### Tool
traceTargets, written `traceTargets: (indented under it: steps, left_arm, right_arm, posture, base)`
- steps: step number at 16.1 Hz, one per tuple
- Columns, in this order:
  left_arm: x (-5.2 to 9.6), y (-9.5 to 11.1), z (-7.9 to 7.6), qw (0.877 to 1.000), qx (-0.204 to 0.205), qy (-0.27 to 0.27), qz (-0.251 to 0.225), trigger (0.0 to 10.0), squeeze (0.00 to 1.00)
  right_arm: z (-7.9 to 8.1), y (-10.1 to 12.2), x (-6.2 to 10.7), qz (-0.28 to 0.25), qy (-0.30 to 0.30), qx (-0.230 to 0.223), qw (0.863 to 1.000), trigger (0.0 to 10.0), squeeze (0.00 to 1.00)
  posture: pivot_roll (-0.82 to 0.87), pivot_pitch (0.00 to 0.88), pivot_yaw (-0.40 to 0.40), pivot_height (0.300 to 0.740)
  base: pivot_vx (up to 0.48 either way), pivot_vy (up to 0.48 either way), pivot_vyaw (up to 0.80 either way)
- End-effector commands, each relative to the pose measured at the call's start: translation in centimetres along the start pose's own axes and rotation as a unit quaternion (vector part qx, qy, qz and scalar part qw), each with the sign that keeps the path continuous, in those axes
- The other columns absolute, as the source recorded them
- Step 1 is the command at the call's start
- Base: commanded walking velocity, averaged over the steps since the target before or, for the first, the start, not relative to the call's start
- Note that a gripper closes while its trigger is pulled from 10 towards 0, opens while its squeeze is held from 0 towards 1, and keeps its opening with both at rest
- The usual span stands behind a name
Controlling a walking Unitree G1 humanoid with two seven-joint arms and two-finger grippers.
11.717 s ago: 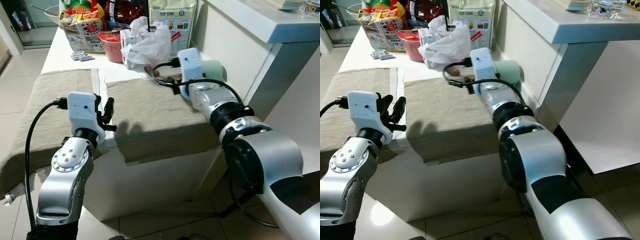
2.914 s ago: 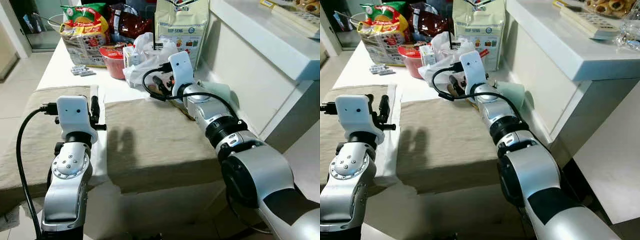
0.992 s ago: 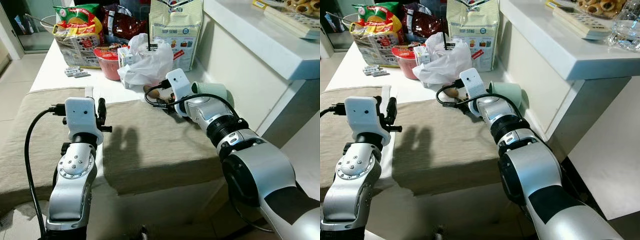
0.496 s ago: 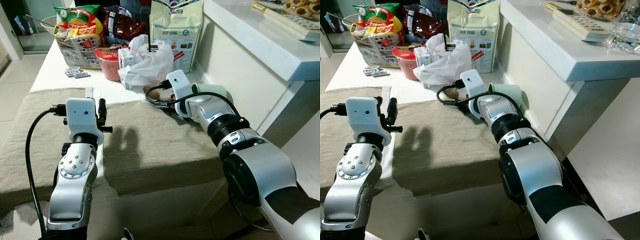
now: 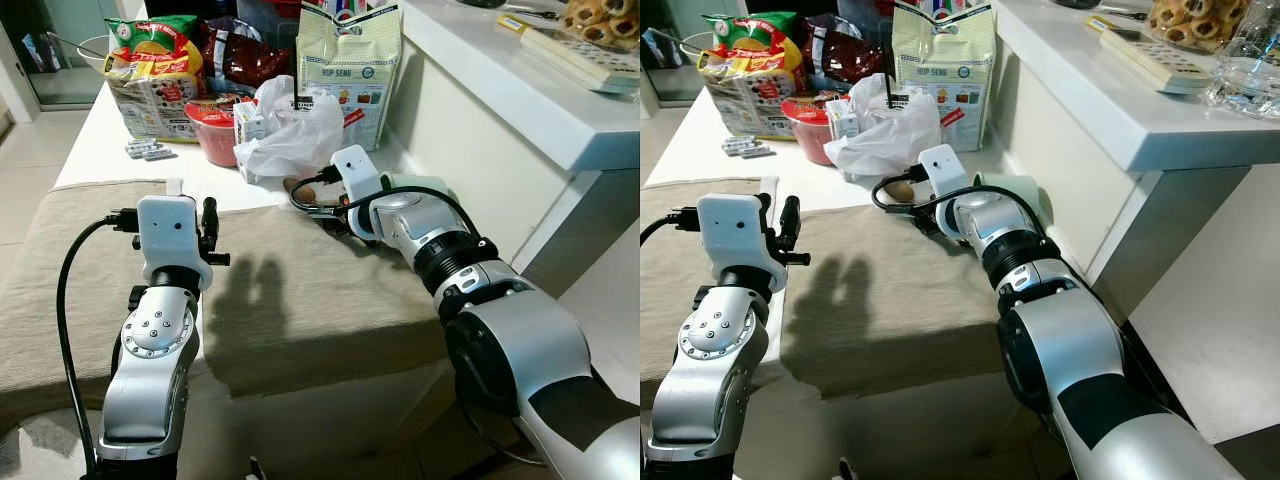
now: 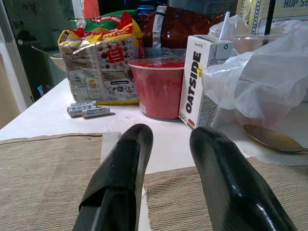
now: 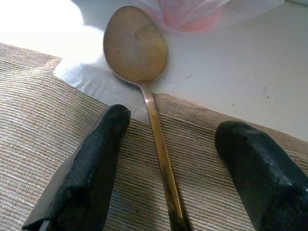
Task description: Setting the table
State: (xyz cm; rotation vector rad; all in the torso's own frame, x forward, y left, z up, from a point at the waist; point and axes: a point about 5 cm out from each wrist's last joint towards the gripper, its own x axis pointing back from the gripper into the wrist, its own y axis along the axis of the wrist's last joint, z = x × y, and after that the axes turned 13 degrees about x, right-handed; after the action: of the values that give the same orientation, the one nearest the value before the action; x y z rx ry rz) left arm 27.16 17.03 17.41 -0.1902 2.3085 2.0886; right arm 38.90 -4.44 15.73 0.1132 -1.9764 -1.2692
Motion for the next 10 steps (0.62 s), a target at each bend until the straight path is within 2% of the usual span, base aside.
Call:
traceTargets:
  steps: [1,8,9,10]
  left_arm:
    - [-0.2,0.05,-0.27,1.0,-0.002,-0.003,-0.003,10.0,0.0]
    - [-0.17,0.0,-0.34,1.0,-0.001,-0.002,-0.002,10.0,0.0]
    - [-0.19,0.0,-0.33,1.0,0.0,-0.002,-0.003,10.0,0.0]
    - [-0.19,0.01,-0.37,1.0,-0.001,-0.002,-0.003,10.0,0.0]
  right_arm:
    - [2.85,-7.05,-0.75,0.156,0.063,-0.04,0.985,10.0,0.0]
    - [2.88,-7.19,-0.81,0.155,0.058,-0.036,0.986,10.0,0.0]
    - [2.88,-7.17,-0.82,0.154,0.058,-0.036,0.986,9.3,0.0]
    - [2.88,-7.14,-0.82,0.153,0.059,-0.035,0.986,7.9,0.0]
  posture:
    - [-0.08,0.02,-0.057,0.74]
    - [-0.08,0.021,-0.064,0.74]
    - [-0.08,0.021,-0.065,0.74]
    - [-0.08,0.021,-0.065,0.74]
  base:
    - [0.0,0.0,0.0]
    - [0.0,0.0,0.0]
    - [0.0,0.0,0.0]
    - [0.0,0.0,0.0]
